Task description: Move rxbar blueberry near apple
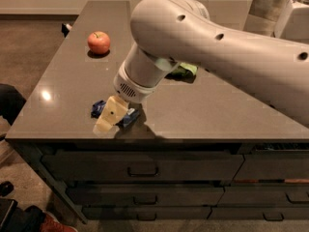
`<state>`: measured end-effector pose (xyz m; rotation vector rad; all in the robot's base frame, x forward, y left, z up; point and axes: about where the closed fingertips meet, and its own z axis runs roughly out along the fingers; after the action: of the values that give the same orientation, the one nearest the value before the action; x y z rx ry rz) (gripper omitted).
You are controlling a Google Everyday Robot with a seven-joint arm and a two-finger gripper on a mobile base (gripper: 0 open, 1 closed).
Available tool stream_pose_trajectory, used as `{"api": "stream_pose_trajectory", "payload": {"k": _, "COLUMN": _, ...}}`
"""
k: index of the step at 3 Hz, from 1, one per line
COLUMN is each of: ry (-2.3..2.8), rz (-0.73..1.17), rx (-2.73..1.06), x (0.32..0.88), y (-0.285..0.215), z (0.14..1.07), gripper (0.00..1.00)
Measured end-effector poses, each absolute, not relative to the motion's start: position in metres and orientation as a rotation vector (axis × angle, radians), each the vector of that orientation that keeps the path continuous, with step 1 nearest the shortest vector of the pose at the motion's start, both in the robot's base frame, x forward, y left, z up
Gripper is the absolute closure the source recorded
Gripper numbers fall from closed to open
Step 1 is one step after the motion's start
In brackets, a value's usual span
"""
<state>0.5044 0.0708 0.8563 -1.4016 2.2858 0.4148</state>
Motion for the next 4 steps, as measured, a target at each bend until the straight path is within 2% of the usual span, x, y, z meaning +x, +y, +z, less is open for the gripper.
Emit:
{"api": "stream_pose_trajectory", "payload": {"k": 1, "ry": 2.302, "rz": 0.412, "rx": -1.392, "x": 0.511, "y": 0.076, "z": 0.852, "gripper": 0.0}}
{"api": "stream_pose_trajectory", "payload": {"k": 4, "ry": 2.288, "rz": 0.456, "rx": -1.382, "x": 0.516, "y": 0.095, "z": 0.845, "gripper": 0.72}}
